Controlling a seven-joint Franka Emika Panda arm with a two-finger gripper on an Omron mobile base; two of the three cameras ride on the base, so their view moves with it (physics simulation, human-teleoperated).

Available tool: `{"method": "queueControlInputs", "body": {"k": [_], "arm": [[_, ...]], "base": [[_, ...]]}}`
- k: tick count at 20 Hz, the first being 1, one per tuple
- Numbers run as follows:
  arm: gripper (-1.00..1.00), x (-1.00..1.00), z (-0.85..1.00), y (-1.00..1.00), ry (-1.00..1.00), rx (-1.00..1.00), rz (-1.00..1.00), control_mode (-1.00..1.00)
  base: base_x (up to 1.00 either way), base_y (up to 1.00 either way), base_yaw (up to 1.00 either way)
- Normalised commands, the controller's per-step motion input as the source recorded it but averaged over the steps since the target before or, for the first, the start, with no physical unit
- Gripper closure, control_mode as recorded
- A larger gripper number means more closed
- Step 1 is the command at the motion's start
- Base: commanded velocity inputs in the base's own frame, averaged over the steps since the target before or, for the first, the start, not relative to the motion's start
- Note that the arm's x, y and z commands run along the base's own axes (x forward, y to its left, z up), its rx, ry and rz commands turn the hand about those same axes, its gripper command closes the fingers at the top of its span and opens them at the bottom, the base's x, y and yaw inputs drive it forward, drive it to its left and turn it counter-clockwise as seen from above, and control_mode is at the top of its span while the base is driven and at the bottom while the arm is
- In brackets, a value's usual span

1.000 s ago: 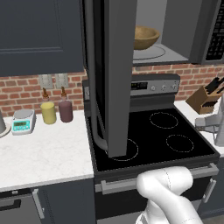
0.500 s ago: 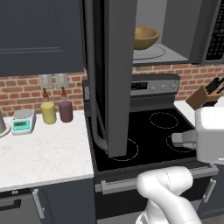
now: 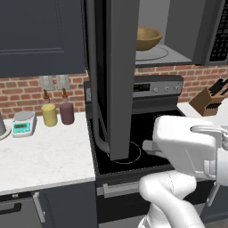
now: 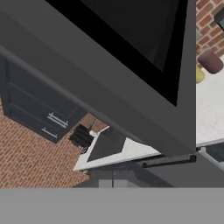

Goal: Open the microwave, place the bowl with waffle inside the microwave, then close the microwave door and turn it on.

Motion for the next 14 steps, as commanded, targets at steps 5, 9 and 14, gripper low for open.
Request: {"method": "queueControlInputs", "body": {"k": [5,9,14], "arm": [[1.0,-0.16,0.0,0.31,0.0,0.0,-0.15,-1.0],[1.0,0.0,0.0,0.29,0.0,0.0,-0.19,-1.0],[1.0,0.19,0.0,0.33,0.0,0.0,-0.27,-1.0]], "base": [[0.0,0.0,0.0],[0.0,0.0,0.0],[0.0,0.0,0.0]]}}
